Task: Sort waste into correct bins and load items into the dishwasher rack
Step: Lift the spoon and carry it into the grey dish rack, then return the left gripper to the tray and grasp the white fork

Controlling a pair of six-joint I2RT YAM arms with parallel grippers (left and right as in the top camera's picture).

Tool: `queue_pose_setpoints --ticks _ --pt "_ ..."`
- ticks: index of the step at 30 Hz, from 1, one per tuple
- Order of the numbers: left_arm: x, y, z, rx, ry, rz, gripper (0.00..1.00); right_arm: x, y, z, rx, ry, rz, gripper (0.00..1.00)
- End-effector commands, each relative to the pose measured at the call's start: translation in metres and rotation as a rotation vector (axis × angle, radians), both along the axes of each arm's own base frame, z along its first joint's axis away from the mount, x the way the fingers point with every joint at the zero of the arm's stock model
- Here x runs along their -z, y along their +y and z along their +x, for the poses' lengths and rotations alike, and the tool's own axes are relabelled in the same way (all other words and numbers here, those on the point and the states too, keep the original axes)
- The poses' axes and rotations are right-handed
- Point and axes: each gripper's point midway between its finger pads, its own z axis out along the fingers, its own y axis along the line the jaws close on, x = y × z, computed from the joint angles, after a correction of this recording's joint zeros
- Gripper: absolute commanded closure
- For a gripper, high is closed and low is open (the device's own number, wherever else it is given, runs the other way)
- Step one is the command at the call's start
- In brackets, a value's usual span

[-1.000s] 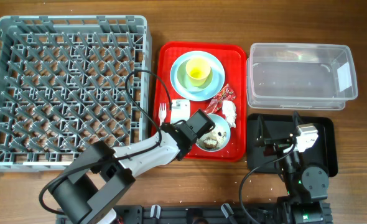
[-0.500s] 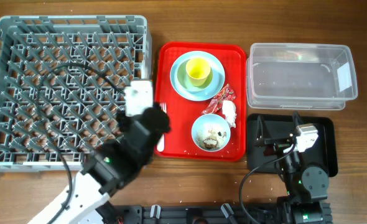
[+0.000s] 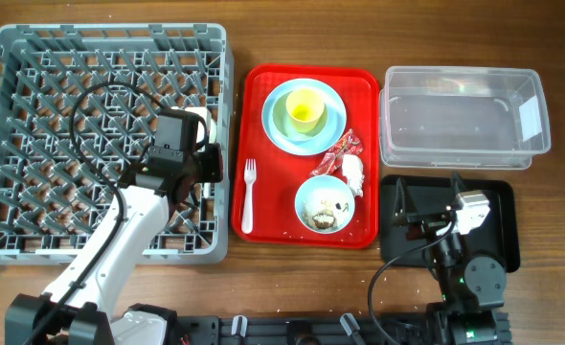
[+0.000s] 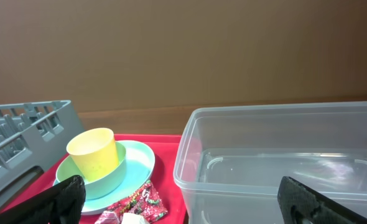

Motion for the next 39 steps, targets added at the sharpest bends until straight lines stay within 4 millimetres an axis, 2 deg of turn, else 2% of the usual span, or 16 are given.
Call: queue_pose_setpoints --ticks 1,3,5,6,8,10,12,15,19,22,26,27,29,30,35,39 --pt "-0.002 -0.006 0.001 0.032 -0.005 -0.026 0.89 -0.001 0.001 -0.001 -0.007 -0.008 -0.005 0.00" --pt "-0.017 -0.010 0.003 0.044 -0.045 -0.052 0.69 -0.002 0.001 -0.001 -0.007 -0.009 -0.005 0.00" --pt "-0.055 -0.017 0.005 0.066 -0.147 -0.101 0.62 -0.002 0.001 -0.001 -0.007 -0.009 -0.005 0.00" --pt "-0.082 -0.017 0.002 0.043 -0.214 -0.140 0.62 -0.002 0.001 -0.001 -0.007 -0.009 -0.005 0.00" --pt "-0.115 -0.018 -0.010 0.009 -0.284 -0.226 0.65 -0.002 0.001 -0.001 -0.007 -0.009 -0.005 0.00" --pt "-0.132 -0.030 -0.034 0.019 -0.270 -0.333 0.72 -0.002 0.001 -0.001 -0.007 -0.009 -0.005 0.00" --pt "-0.120 -0.042 -0.060 0.068 -0.182 -0.326 0.80 -0.002 0.001 -0.001 -0.007 -0.009 -0.005 0.00" --pt "-0.081 -0.068 -0.086 0.122 0.005 -0.301 0.96 -0.002 0.001 -0.001 -0.007 -0.009 -0.005 0.00" --pt "-0.031 -0.090 -0.091 0.114 0.129 -0.164 0.96 -0.002 0.001 -0.001 -0.007 -0.009 -0.005 0.00" --pt "0.010 -0.094 -0.090 0.055 0.166 0.011 0.85 -0.002 0.001 -0.001 -0.007 -0.009 -0.005 0.00" --pt "0.046 -0.096 -0.089 0.040 0.166 0.171 0.67 -0.002 0.001 -0.001 -0.007 -0.009 -0.005 0.00" --pt "0.050 -0.094 -0.085 0.032 0.153 0.197 0.65 -0.002 0.001 -0.001 -0.007 -0.009 -0.005 0.00" --pt "0.059 -0.092 -0.076 0.013 0.129 0.230 0.81 -0.002 0.001 -0.001 -0.007 -0.009 -0.005 0.00" --pt "0.061 -0.091 -0.073 0.006 0.122 0.243 0.82 -0.002 0.001 -0.001 -0.007 -0.009 -0.005 0.00" --pt "0.062 -0.081 -0.062 -0.031 0.063 0.312 0.76 -0.002 0.001 -0.001 -0.007 -0.009 -0.006 0.00" --pt "0.061 -0.084 -0.058 -0.032 0.049 0.298 0.72 -0.002 0.001 -0.001 -0.007 -0.009 -0.005 0.00"
